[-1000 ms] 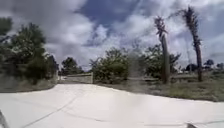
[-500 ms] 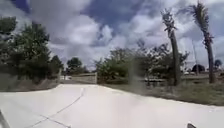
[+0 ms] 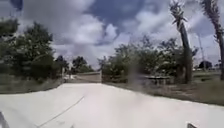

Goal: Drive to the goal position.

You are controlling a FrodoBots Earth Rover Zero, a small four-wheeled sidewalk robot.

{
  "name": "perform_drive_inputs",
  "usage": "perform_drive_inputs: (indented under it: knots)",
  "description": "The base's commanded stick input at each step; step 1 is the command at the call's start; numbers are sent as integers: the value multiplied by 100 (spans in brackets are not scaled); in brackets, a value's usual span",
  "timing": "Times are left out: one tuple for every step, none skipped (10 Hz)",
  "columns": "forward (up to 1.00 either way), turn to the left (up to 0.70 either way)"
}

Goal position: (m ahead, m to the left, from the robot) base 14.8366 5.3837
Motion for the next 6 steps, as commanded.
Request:
perform_drive_inputs:
  knots:
    - [69,14]
    - [69,14]
    - [69,14]
    - [69,14]
    - [69,6]
    - [69,1]
